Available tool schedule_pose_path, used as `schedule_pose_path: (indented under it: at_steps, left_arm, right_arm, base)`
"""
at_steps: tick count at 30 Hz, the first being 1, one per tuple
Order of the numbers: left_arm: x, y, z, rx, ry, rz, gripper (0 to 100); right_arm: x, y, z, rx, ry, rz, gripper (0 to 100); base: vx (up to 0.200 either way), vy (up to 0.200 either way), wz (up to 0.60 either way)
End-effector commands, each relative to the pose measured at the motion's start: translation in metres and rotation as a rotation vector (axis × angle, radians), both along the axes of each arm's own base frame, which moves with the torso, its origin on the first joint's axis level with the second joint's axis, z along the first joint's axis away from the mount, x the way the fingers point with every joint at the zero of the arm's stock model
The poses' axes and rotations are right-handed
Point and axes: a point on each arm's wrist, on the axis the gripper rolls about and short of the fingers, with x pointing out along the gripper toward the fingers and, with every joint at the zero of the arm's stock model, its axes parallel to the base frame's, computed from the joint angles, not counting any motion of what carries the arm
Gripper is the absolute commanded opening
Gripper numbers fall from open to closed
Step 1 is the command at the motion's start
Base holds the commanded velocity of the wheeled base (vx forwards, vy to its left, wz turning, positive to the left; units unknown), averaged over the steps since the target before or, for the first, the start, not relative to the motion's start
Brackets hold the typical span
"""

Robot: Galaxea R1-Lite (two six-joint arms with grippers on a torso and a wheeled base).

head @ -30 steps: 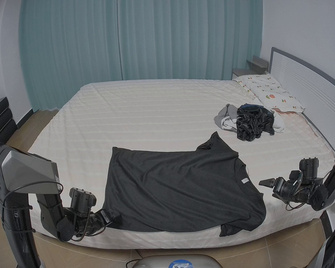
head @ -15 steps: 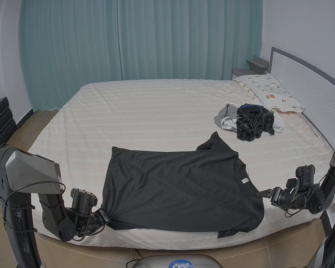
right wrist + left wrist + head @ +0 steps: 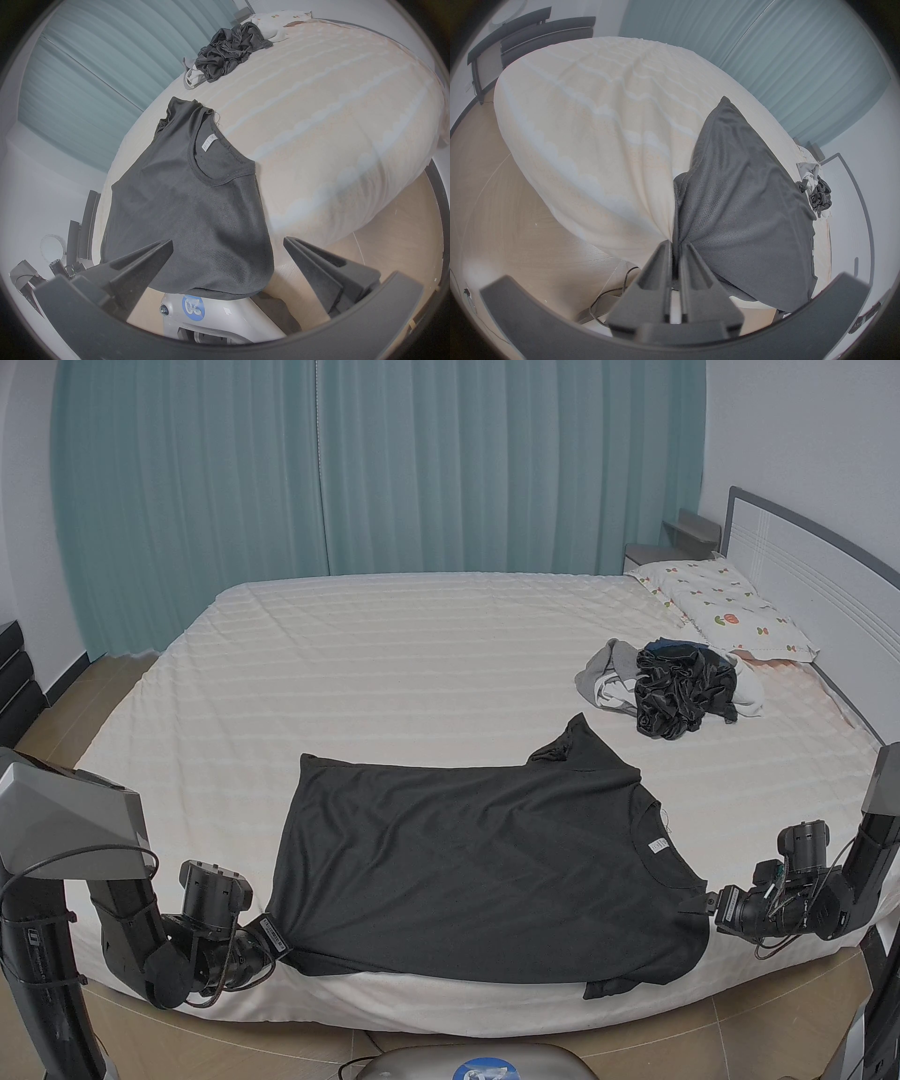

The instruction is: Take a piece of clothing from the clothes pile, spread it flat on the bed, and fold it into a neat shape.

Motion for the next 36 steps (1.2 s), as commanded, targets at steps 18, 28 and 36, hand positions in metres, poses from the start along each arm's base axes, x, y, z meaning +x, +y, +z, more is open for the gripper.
schedule_pose_path:
  at_steps: [18,28,36]
  left_arm:
    - [-0.004,0.0,0.004,0.03,0.009,-0.042,100]
    - [-0.011,0.002,0.01,0.052,0.005,-0.044,0]
    - [-0.016,0.004,0.023,0.083,0.013,-0.038,0]
  right_arm:
    - [0.002,0.002,-0.001,0.002,-0.005,0.007,100]
    - [0.005,0.002,-0.001,0.007,-0.007,0.0,100]
    - [0.016,0.001,-0.009,0.009,-0.004,-0.001,100]
  base:
    - [0.0,0.0,0.0]
    - [0.0,0.0,0.0]
    - [0.0,0.0,0.0]
